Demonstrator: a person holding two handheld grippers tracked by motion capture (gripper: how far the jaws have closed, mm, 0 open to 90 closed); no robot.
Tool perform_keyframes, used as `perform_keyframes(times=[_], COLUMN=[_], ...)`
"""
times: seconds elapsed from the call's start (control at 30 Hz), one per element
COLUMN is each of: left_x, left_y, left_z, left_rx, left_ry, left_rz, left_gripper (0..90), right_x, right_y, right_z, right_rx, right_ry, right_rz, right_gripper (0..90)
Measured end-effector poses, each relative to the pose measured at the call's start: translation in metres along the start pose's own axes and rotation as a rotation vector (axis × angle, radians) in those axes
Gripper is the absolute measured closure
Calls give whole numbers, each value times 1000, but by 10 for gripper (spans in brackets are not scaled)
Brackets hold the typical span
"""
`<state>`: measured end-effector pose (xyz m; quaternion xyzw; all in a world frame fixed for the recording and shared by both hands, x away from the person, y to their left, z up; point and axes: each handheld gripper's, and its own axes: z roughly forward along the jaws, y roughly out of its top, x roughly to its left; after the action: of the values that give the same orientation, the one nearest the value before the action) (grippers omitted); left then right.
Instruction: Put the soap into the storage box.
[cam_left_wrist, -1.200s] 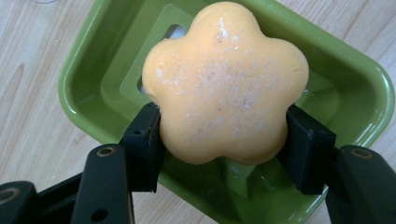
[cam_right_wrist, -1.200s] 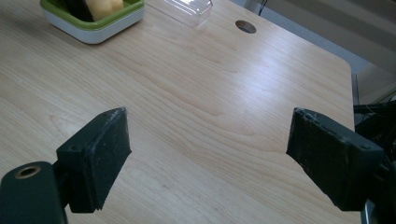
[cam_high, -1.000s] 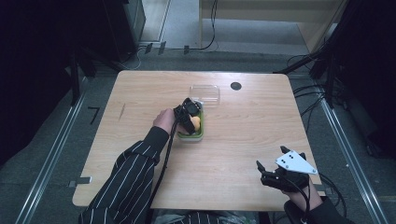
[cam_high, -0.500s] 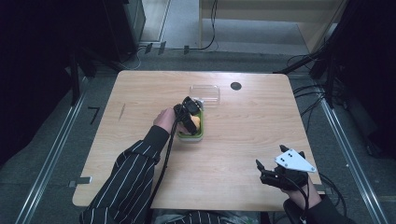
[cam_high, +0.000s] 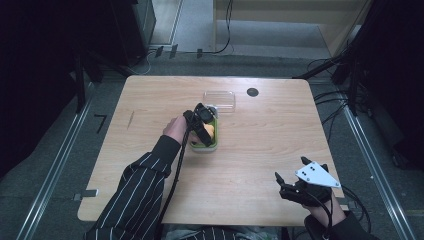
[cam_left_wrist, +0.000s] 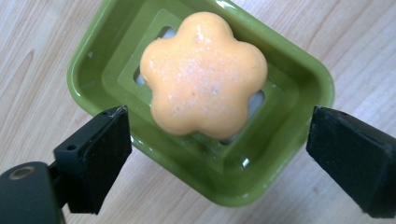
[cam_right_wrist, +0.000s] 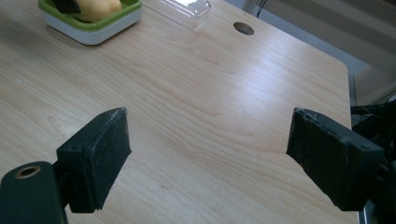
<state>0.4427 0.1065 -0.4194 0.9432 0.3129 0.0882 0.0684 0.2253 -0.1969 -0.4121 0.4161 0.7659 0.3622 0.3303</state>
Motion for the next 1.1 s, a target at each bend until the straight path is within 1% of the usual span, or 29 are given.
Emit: perform_keyframes(times=[0.07,0.1,0.13,0.23,0.3,0.33,0.37,0.4,0.47,0.53,0.63,0.7,0.73,0.8,0.93,1.1], left_x=[-1,-4,-4,-8,-10,-10,-11,-11,-13,-15,-18,-20,-23,-24,-30,-38], left_y=[-1,-4,-4,-10,-14,-15,-17,-19,-23,-27,-33,-37,-42,-45,-57,-72], left_z=[-3,-6,-6,-10,-11,-12,-15,-15,-17,-18,-21,-22,-25,-25,-29,-29], left_rx=[5,-1,-1,9,16,13,24,16,19,24,28,28,28,25,33,48], left_ry=[0,-1,-1,-10,-8,-10,-12,-15,-12,-16,-11,-11,-11,-10,-11,-16], left_rz=[1,-5,-5,-9,-4,-8,-8,-16,-20,-20,-18,-25,-18,-21,-24,-31], left_gripper=[38,32,28,12,8,5,5,2,0,0,0,0,0,0,0,0], right_x=[0,1,1,1,1,2,1,1,1,1,1,1,1,1,1,1], right_y=[0,0,0,0,1,1,0,0,0,0,0,0,0,0,0,0], right_z=[0,0,-1,-1,-1,-1,-1,-1,-1,-1,-1,-2,-2,-2,-2,-2], right_rx=[2,3,2,0,2,3,3,2,3,3,2,3,3,3,3,3], right_ry=[1,-4,-5,-5,-3,-3,-2,-5,-5,-4,-3,-2,-2,-2,-2,-1], right_rz=[-1,-2,2,-3,-9,-10,-8,-5,-4,-2,-2,1,1,2,1,0], right_gripper=[137,137,137,137,137,137,137,137,137,137,137,137,137,137,137,137])
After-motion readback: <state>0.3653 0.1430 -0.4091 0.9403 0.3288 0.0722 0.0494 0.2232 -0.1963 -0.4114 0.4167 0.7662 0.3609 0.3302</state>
